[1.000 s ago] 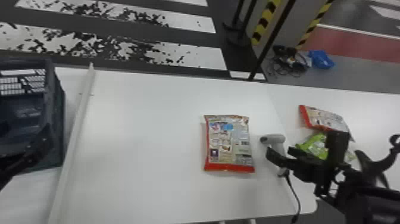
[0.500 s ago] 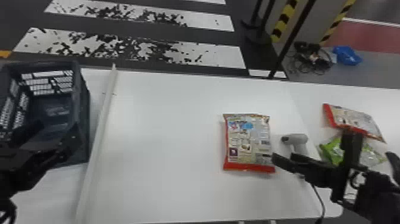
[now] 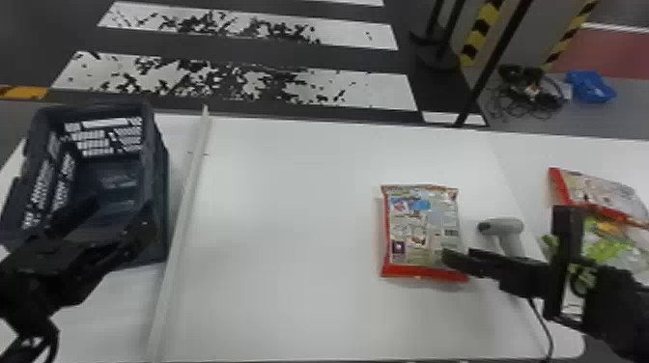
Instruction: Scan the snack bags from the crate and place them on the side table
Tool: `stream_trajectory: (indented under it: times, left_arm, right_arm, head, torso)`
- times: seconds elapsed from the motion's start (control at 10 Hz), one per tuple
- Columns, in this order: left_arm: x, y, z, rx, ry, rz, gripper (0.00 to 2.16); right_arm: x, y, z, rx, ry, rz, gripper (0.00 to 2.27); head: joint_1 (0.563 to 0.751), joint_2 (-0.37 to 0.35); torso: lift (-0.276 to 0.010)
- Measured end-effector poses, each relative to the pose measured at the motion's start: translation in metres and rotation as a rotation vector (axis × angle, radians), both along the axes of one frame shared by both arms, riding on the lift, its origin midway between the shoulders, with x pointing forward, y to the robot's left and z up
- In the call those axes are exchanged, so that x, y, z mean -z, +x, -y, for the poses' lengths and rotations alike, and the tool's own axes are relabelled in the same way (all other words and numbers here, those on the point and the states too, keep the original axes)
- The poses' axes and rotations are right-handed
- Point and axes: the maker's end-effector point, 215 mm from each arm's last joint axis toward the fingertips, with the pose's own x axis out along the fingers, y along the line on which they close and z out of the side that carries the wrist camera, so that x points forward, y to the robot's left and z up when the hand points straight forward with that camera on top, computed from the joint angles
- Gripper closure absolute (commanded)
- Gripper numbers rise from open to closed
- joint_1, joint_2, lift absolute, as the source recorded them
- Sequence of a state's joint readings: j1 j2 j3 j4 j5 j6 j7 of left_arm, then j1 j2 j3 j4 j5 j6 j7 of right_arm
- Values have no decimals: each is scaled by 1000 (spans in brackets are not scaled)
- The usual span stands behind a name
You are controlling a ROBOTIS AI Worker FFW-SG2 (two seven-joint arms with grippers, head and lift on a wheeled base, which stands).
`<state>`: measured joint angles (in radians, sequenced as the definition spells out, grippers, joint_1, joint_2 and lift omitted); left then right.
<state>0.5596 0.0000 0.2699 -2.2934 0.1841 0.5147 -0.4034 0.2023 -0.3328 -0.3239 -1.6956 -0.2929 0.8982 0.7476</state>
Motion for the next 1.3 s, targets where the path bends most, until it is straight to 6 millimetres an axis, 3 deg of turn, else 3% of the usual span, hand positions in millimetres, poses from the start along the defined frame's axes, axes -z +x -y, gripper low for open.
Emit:
stream_trajectory:
  times: [0.1, 0.2, 0.3, 0.7, 0.9, 1.1, 1.3]
  left_arm:
    - [0, 0, 0, 0, 0, 0, 83]
    - [0, 0, 0, 0, 0, -1, 83]
    - [0, 0, 0, 0, 0, -1, 83]
    - [2, -1, 0, 1, -2, -6, 83]
    - [3, -1, 0, 1, 1, -7, 83]
    - [1, 0, 0, -1, 5, -3, 83]
    - [-5, 1, 4, 4, 9, 9, 83]
  right_arm:
    - [3, 1, -6, -21, 13, -7, 940]
    - [6, 1, -11, -41, 15, -13, 2051]
    - [9, 0, -11, -49, 3, -22, 2250]
    - [-1, -4, -16, -81, 59, -9, 2250]
    - [-29, 1, -4, -33, 135, 39, 2250]
    - [-69, 12, 35, 74, 178, 116, 2250]
    - [-107, 26, 98, 237, 167, 207, 2250]
  head:
    - [695, -92]
    - [695, -84]
    - [695, -83]
    - [695, -77]
    - [695, -92]
    - [695, -137]
    - [695, -205]
  torso:
    - [-95]
    - [-95]
    - [-95]
    - [-95]
    - [-95]
    - [-95]
    - [-95]
